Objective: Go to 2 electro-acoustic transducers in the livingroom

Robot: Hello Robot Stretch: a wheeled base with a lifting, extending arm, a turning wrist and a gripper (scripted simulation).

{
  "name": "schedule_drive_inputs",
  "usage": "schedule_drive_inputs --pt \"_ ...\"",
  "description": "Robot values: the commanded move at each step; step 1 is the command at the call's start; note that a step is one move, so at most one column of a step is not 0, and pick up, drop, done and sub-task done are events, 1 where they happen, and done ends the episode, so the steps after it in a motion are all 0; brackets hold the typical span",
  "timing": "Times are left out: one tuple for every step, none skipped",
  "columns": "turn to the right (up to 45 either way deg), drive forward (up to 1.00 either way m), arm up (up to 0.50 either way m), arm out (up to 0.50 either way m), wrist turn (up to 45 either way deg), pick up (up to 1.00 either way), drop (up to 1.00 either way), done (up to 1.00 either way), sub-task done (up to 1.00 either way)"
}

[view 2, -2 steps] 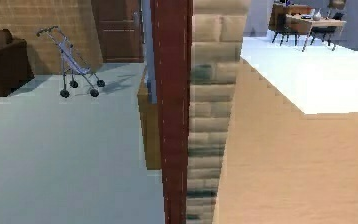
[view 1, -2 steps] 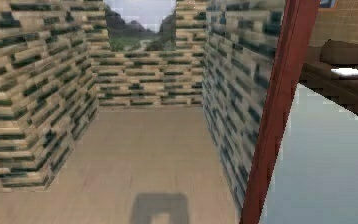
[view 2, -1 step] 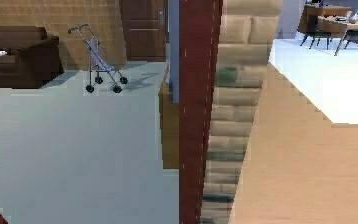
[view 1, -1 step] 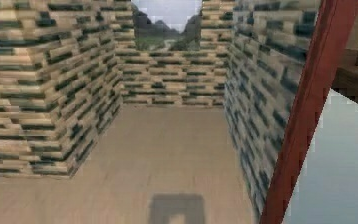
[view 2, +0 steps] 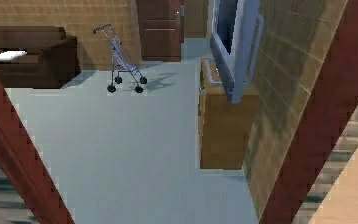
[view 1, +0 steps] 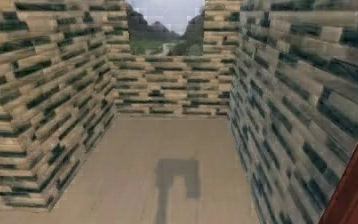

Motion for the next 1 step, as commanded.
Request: schedule_drive_inputs --pt "-45.0 0.00 0.00 0.00 0.0 0.00 0.00 0.00 0.00"
